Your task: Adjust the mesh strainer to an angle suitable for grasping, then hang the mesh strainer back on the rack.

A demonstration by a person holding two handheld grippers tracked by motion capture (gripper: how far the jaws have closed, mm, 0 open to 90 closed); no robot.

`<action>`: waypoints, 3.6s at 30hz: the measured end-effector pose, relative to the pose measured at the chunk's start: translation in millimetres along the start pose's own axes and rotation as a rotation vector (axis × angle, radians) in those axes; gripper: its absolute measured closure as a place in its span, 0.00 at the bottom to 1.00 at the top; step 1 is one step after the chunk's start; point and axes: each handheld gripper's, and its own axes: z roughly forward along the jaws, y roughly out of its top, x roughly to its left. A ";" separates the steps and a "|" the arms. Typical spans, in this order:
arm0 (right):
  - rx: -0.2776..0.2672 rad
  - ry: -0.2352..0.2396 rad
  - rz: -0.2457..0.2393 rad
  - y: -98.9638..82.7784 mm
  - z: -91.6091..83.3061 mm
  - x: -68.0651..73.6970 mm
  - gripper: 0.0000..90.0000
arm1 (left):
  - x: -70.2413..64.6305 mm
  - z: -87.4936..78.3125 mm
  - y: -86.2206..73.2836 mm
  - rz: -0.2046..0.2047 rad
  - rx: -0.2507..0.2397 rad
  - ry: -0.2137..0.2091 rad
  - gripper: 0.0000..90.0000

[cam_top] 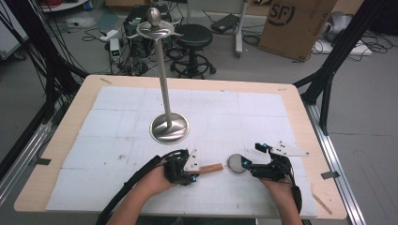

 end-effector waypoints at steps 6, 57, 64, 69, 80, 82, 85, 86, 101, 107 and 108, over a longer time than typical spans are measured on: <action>0.006 -0.001 0.005 -0.2 0.4 0.7 0.16 | 6.0 2.2 -1.8 -0.031 0.009 0.058 0.61; 0.036 0.006 -0.013 -0.9 4.5 7.0 0.16 | 54.3 -102.3 -102.6 -0.474 -0.310 0.147 0.15; 0.050 0.002 -0.018 -1.2 8.3 8.0 0.16 | 55.8 -100.7 -106.8 -0.457 -0.355 0.133 0.15; 0.055 0.008 -0.016 -1.3 8.0 9.3 0.16 | 54.7 -103.4 -105.3 -0.430 -0.409 0.130 0.15; 0.053 0.009 -0.018 -1.4 8.4 8.0 0.16 | 55.8 -102.0 -106.8 -0.439 -0.405 0.127 0.15; 0.053 0.010 -0.023 -1.3 8.6 8.0 0.16 | 56.5 -102.8 -107.6 -0.440 -0.398 0.138 0.15; 0.045 0.012 -0.024 -0.3 7.4 8.8 0.16 | 55.7 -105.0 -107.7 -0.448 -0.415 0.142 0.15; 0.040 0.013 -0.022 -0.1 6.8 9.5 0.16 | 55.6 -105.0 -107.7 -0.447 -0.417 0.141 0.15; 0.021 0.036 -0.065 10.0 6.9 16.1 0.16 | 58.8 -107.4 -113.0 -0.462 -0.436 0.149 0.15; 0.050 0.088 -0.074 17.5 9.3 23.3 0.17 | 57.5 -109.4 -112.6 -0.459 -0.437 0.154 0.15; 0.050 0.088 -0.074 17.5 9.3 23.3 0.17 | 57.4 -109.7 -112.6 -0.461 -0.440 0.154 0.15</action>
